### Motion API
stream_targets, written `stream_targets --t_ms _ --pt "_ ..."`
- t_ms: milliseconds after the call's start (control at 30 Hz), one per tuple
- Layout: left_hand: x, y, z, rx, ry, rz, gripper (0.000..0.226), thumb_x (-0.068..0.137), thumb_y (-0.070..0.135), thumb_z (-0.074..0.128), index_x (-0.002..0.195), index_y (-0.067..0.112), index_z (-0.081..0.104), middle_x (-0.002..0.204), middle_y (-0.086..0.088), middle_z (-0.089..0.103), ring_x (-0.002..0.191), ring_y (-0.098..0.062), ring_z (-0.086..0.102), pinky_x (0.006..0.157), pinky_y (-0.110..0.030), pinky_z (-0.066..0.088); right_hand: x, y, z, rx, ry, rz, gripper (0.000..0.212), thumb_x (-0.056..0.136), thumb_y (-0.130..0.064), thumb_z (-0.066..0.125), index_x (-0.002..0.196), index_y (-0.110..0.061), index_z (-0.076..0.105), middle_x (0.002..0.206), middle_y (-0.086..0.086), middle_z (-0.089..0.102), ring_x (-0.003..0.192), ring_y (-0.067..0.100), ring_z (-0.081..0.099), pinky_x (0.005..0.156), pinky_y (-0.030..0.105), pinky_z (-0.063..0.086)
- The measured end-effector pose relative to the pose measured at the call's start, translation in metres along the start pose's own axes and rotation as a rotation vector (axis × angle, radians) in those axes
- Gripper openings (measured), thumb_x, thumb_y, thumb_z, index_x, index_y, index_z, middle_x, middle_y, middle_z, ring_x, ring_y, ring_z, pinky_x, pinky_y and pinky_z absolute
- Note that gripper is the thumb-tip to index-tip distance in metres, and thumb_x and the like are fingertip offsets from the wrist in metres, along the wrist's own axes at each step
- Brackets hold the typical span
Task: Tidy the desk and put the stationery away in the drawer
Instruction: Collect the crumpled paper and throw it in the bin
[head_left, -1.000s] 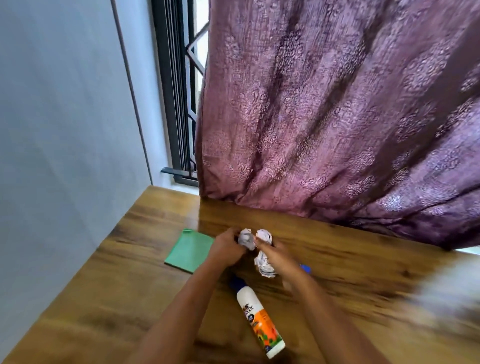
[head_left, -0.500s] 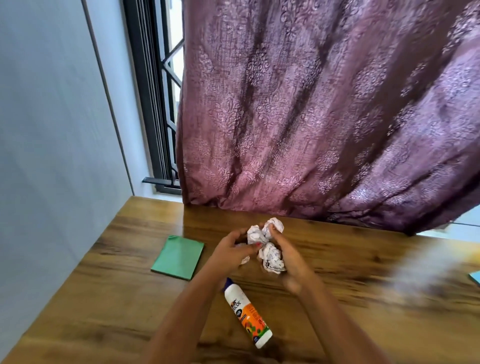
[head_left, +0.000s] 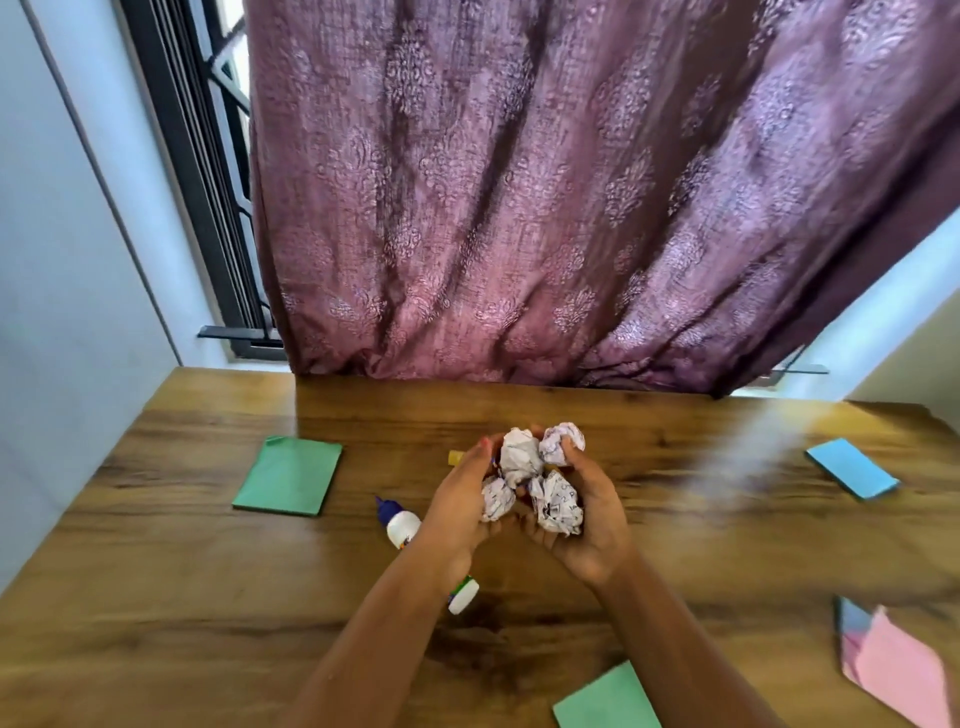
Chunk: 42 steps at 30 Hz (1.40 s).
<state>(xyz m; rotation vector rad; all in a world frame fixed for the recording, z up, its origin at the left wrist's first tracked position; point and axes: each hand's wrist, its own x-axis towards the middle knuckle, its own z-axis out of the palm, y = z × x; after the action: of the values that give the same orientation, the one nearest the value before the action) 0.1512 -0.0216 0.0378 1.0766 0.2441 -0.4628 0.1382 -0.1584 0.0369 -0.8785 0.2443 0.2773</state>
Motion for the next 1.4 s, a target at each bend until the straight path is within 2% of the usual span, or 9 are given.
stream_targets --t_ms 100,267,433,533,600,667,867,1000,1400 --pt "-0.017 -0.002 0.009 -0.080 0.004 0.008 0.040 0.098 0.041 0.040 0.115 0.016 0.067 0.108 -0.011 0.072 0.104 -0.029 0.066 0.096 -0.046 0.048 -0.019 0.001 -0.008 -0.003 -0.037 -0.024 0.039 0.085 -0.034 0.055 0.119 -0.016 0.062 0.098 0.007 0.068 0.073 0.019 0.065 0.051 0.024 0.051" --pt "-0.055 -0.013 0.034 -0.056 -0.015 0.059 0.037 0.100 0.035 0.038 0.110 0.015 0.067 0.099 -0.009 0.073 0.088 -0.023 0.067 0.079 -0.037 0.052 -0.059 0.004 -0.019 0.021 -0.041 -0.124 0.030 0.083 -0.026 0.055 0.107 -0.014 0.068 0.098 0.009 0.067 0.084 0.023 0.061 0.062 0.031 0.048" --pt "-0.105 -0.055 0.074 -0.015 -0.071 0.060 0.032 0.100 0.027 0.041 0.113 0.015 0.067 0.109 -0.006 0.072 0.097 -0.021 0.067 0.083 -0.037 0.052 -0.125 0.005 -0.047 0.068 0.007 -0.166 0.052 0.061 -0.028 0.076 0.108 -0.012 0.060 0.092 0.011 0.059 0.072 0.023 0.056 0.053 0.029 0.046" --pt "-0.144 -0.091 0.107 0.007 -0.137 0.064 0.028 0.098 0.018 0.044 0.114 0.013 0.066 0.112 -0.007 0.071 0.096 -0.021 0.067 0.080 -0.033 0.052 -0.185 0.006 -0.073 0.191 0.003 -0.184 0.030 0.074 -0.019 0.062 0.103 -0.010 0.062 0.098 0.011 0.059 0.085 0.025 0.059 0.072 0.033 0.046" --pt "-0.174 -0.119 0.132 0.014 -0.175 0.048 0.026 0.097 0.012 0.045 0.112 0.011 0.066 0.105 -0.006 0.072 0.087 -0.016 0.069 0.071 -0.028 0.053 -0.235 0.005 -0.088 0.243 0.020 -0.244 0.021 0.071 -0.013 0.057 0.088 -0.007 0.068 0.084 0.011 0.067 0.072 0.023 0.066 0.062 0.031 0.054" --pt "-0.200 -0.148 0.157 0.021 -0.229 0.013 0.025 0.096 0.010 0.045 0.108 0.012 0.066 0.099 -0.004 0.074 0.078 -0.013 0.070 0.064 -0.024 0.054 -0.280 0.004 -0.109 0.210 0.122 -0.318 0.022 0.072 -0.019 0.053 0.086 -0.007 0.067 0.074 0.009 0.068 0.059 0.020 0.066 0.045 0.025 0.051" --pt "-0.268 -0.242 0.240 0.194 -0.393 -0.112 0.018 0.095 0.011 0.051 0.096 0.020 0.065 0.080 0.006 0.073 0.074 -0.010 0.066 0.070 -0.026 0.049 -0.411 0.011 -0.192 0.174 0.415 -0.383 0.025 0.077 -0.024 0.051 0.090 -0.010 0.067 0.077 0.008 0.067 0.057 0.017 0.060 0.040 0.021 0.042" --pt "-0.300 -0.300 0.287 0.340 -0.534 -0.185 0.025 0.093 0.008 0.052 0.111 0.022 0.063 0.099 0.001 0.071 0.086 -0.015 0.066 0.073 -0.028 0.050 -0.482 0.012 -0.240 0.216 0.562 -0.451 0.026 0.079 -0.026 0.049 0.089 -0.013 0.070 0.078 0.005 0.069 0.060 0.016 0.062 0.044 0.021 0.043" --pt "-0.338 -0.496 0.417 0.538 -0.752 -0.573 0.021 0.095 0.012 0.049 0.110 0.017 0.063 0.098 -0.008 0.071 0.084 -0.021 0.066 0.076 -0.030 0.050 -0.627 0.038 -0.403 0.478 1.045 -0.480 0.025 0.089 -0.024 0.049 0.105 -0.016 0.067 0.098 0.008 0.073 0.088 0.022 0.068 0.062 0.030 0.054"
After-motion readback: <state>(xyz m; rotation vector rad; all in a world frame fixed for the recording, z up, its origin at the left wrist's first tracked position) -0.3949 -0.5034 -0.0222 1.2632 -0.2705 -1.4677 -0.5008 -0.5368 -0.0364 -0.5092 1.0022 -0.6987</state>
